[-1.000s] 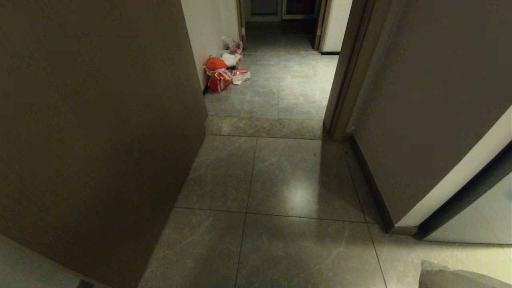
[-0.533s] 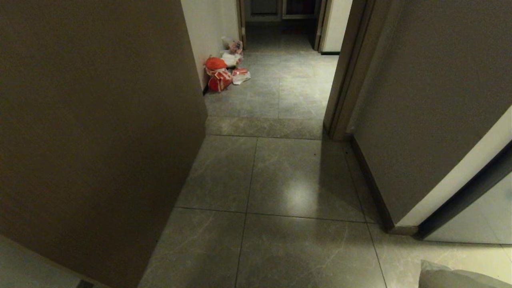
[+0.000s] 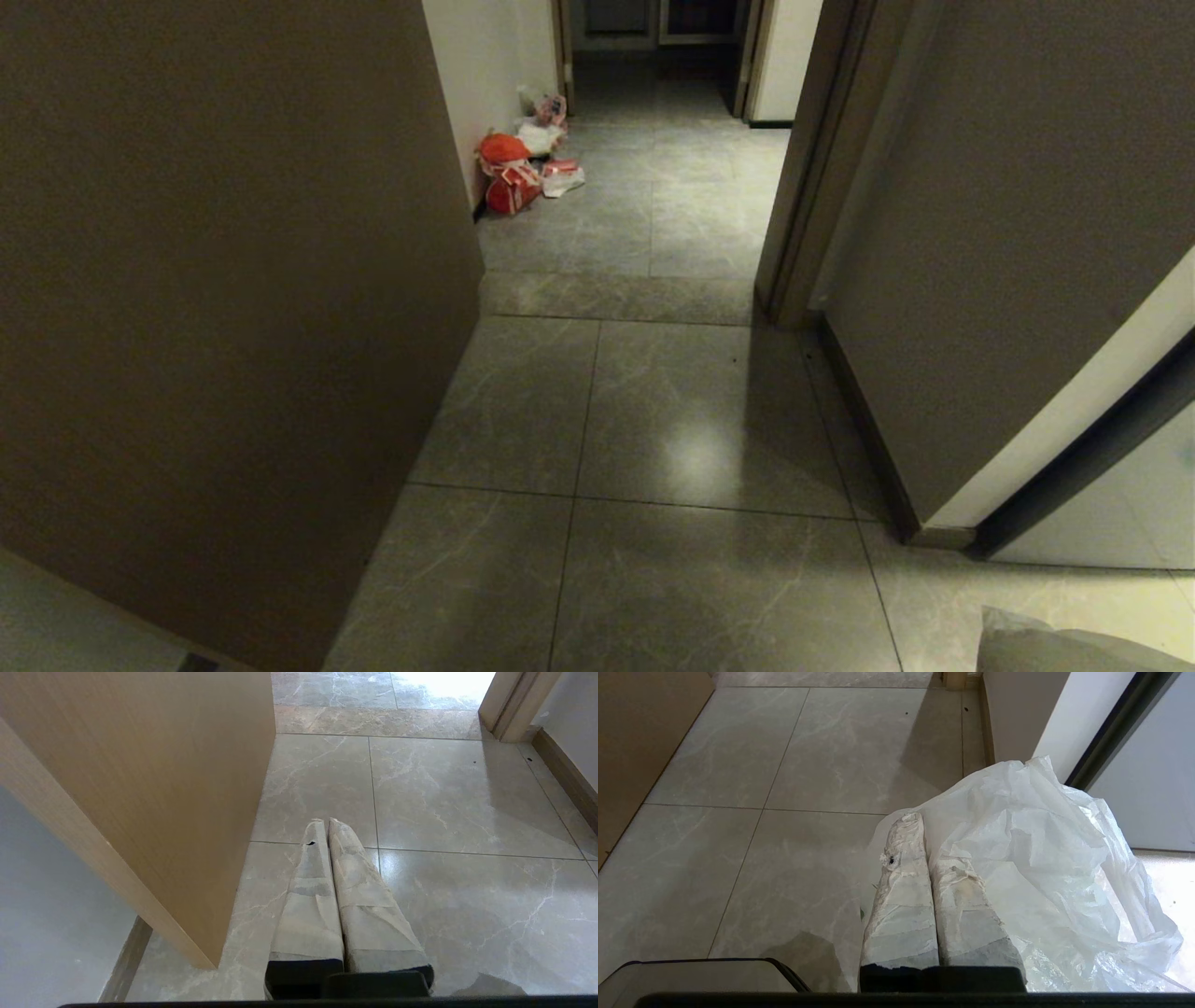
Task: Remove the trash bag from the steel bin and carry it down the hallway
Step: Put the trash bag at the door
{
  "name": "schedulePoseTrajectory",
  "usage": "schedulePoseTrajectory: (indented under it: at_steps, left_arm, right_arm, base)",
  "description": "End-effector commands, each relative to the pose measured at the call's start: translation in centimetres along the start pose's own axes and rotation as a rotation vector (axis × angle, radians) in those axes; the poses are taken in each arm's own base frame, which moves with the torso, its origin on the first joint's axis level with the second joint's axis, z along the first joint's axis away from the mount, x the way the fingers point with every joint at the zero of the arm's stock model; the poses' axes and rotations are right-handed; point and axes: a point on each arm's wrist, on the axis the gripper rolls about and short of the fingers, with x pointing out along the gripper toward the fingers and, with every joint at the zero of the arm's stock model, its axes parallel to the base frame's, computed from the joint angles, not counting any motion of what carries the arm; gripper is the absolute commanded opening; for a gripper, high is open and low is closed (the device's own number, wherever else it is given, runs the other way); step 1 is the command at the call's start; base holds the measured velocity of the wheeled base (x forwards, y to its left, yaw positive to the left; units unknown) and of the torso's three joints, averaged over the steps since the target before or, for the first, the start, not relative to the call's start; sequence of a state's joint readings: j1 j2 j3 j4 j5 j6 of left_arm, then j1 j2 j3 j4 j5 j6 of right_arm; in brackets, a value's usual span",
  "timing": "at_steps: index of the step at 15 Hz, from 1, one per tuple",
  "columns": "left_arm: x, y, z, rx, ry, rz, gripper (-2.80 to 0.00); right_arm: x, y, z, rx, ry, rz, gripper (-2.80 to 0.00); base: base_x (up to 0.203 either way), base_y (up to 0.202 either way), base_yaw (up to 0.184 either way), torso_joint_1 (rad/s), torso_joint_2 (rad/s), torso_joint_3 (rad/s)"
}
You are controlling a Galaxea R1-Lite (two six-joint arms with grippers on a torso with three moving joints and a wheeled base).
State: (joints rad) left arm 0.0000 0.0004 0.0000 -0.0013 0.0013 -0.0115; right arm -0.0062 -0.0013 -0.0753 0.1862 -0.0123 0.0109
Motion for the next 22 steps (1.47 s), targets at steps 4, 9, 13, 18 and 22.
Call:
schedulePoseTrajectory:
  at_steps: [4, 9, 13, 18, 22]
  left_arm:
    - [0.01, 0.00, -0.04, -0.001, 0.001, 0.000, -2.80]
    - [0.01, 0.00, -0.04, -0.001, 0.001, 0.000, -2.80]
    - [0.01, 0.00, -0.04, -0.001, 0.001, 0.000, -2.80]
    - [0.01, 0.00, -0.04, -0.001, 0.001, 0.000, -2.80]
    - [0.01, 0.00, -0.04, -0.001, 0.001, 0.000, -2.80]
  right_arm:
    - [0.00, 0.00, -0.01, 0.000, 0.001, 0.000, -2.80]
    - [0.00, 0.00, -0.01, 0.000, 0.001, 0.000, -2.80]
    - [0.00, 0.00, -0.01, 0.000, 0.001, 0.000, -2.80]
    - [0.00, 0.00, -0.01, 0.000, 0.001, 0.000, -2.80]
    - [0.00, 0.00, -0.01, 0.000, 0.001, 0.000, -2.80]
  base:
    - [0.000, 0.000, 0.000, 0.000, 0.00, 0.000]
    - [0.000, 0.000, 0.000, 0.000, 0.00, 0.000]
    - [0.000, 0.000, 0.000, 0.000, 0.00, 0.000]
    - [0.000, 0.000, 0.000, 0.000, 0.00, 0.000]
    - [0.000, 0.000, 0.000, 0.000, 0.00, 0.000]
